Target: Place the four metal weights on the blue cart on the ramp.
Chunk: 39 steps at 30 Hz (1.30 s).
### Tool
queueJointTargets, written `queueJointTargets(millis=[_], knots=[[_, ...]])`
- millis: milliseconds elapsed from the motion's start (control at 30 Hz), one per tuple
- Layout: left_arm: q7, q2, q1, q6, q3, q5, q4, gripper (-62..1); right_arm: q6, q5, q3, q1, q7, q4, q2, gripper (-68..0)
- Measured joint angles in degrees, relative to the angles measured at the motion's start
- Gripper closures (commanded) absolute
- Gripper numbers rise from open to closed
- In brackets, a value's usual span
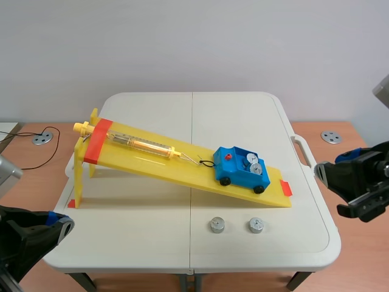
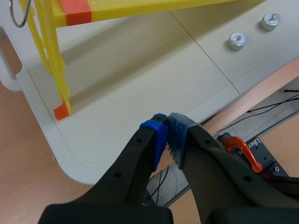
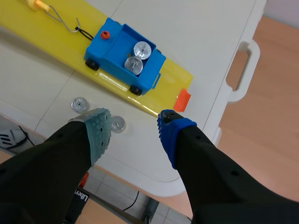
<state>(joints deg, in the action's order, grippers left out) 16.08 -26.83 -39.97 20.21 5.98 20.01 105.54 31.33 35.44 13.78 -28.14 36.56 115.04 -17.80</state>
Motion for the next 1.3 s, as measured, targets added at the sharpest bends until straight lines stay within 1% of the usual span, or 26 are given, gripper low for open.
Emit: queueJointTargets(millis=[67, 167, 267, 367, 533, 733, 967, 1067, 1167, 1300], knots=[[0.0, 0.0, 0.0, 0.0, 0.0, 0.0, 0.0, -5.1, 0.0, -0.2, -0.3, -0.2, 0.0, 0.0, 0.0, -24.7], [0.0, 0.0, 0.0, 0.0, 0.0, 0.0, 0.0, -5.1, 0.0, -2.0, -2.2, -0.2, -0.7, 0.0, 0.0, -24.6], [0.0, 0.0, 0.0, 0.0, 0.0, 0.0, 0.0, -5.1, -0.6, -5.6, -6.0, -0.1, -2.3, -0.3, 0.0, -24.7], [0.0, 0.0, 0.0, 0.0, 0.0, 0.0, 0.0, -5.1, -1.5, -9.8, -11.0, 0.9, -4.5, -2.3, 0.0, -24.7], [0.0, 0.0, 0.0, 0.0, 0.0, 0.0, 0.0, -5.1, -3.4, -16.6, -18.0, 5.4, -7.2, -8.7, 1.1, -24.9], [0.0, 0.0, 0.0, 0.0, 0.0, 0.0, 0.0, -5.1, -5.3, -22.2, -24.1, 11.4, -9.6, -18.3, 3.9, -24.9], [0.0, 0.0, 0.0, 0.0, 0.0, 0.0, 0.0, -5.1, -8.2, -27.2, -30.5, 16.5, -12.7, -28.3, 7.1, -24.9], [0.0, 0.0, 0.0, 0.0, 0.0, 0.0, 0.0, -5.1, -8.7, -28.8, -32.3, 18.1, -14.1, -31.6, 8.7, -24.9], [0.0, 0.0, 0.0, 0.0, 0.0, 0.0, 0.0, -5.1, -10.2, -30.4, -33.9, 19.8, -14.9, -34.6, 10.0, -24.9], [0.0, 0.0, 0.0, 0.0, 0.0, 0.0, 0.0, -5.1, -11.2, -31.8, -35.7, 22.1, -15.9, -38.5, 11.3, -24.8]])
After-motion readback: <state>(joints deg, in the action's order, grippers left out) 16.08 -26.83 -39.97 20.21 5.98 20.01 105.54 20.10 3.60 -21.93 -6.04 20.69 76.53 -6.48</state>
